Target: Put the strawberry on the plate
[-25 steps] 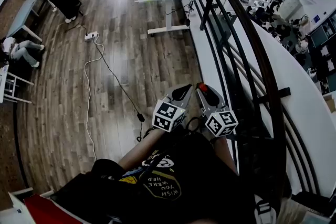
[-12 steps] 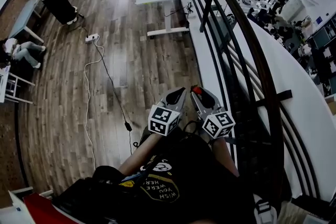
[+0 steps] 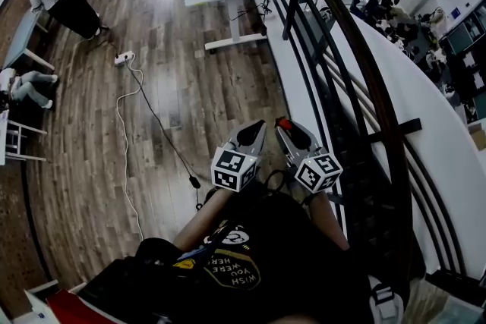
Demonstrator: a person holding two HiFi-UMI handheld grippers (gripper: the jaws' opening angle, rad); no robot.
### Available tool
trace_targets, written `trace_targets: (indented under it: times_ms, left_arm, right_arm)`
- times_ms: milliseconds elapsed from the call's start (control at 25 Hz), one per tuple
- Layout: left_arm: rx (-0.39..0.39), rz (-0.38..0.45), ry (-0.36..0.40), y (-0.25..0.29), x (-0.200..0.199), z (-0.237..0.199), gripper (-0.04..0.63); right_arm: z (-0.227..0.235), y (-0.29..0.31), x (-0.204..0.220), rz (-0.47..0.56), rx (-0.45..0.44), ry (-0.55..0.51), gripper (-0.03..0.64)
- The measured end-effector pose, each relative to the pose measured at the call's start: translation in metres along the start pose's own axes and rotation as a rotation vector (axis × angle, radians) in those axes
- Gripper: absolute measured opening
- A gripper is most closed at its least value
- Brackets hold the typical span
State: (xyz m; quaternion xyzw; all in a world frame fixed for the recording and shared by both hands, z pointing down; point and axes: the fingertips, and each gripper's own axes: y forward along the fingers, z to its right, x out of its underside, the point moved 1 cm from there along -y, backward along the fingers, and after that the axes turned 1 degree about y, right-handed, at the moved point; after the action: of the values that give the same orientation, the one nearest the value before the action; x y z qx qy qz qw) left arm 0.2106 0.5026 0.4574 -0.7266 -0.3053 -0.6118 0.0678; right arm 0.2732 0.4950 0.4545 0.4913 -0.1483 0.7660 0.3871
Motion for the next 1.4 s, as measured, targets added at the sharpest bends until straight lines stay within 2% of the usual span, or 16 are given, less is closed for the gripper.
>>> trace_targets:
  times_ms: [360,560,720,1000,1200,1400]
  left_arm:
    - [0.037,0.032,0.025,0.031,-0.046,-0.072,0.0]
    - [0.067,0.014,0.007,0.035,-0.041,-0.097,0.0]
    - [0.047,0.006,-0.045,0.041,-0.04,-0.124,0.0]
    - [0.075,-0.002,-0.062,0.076,-0.057,-0.138,0.0]
    - [0.084,0.019,-0.03,0.111,-0.079,-0.147,0.0]
    - [0.01,0.035,0.026,0.142,-0.095,-0.16,0.0]
  right_arm:
    - [0.003,0.082,-0.028,0.014,0.031,-0.025,0.138]
    - [0.0,0.11,-0.027,0.005,0.051,-0.027,0.138]
    - [0.004,0.126,-0.028,0.003,0.052,-0.006,0.138]
    - [0.03,0.161,-0.04,-0.032,0.04,-0.002,0.138]
    - [0.056,0.184,-0.071,-0.022,0.02,-0.03,0.138]
    - [0.085,0.202,-0.095,-0.01,-0.007,-0.059,0.138]
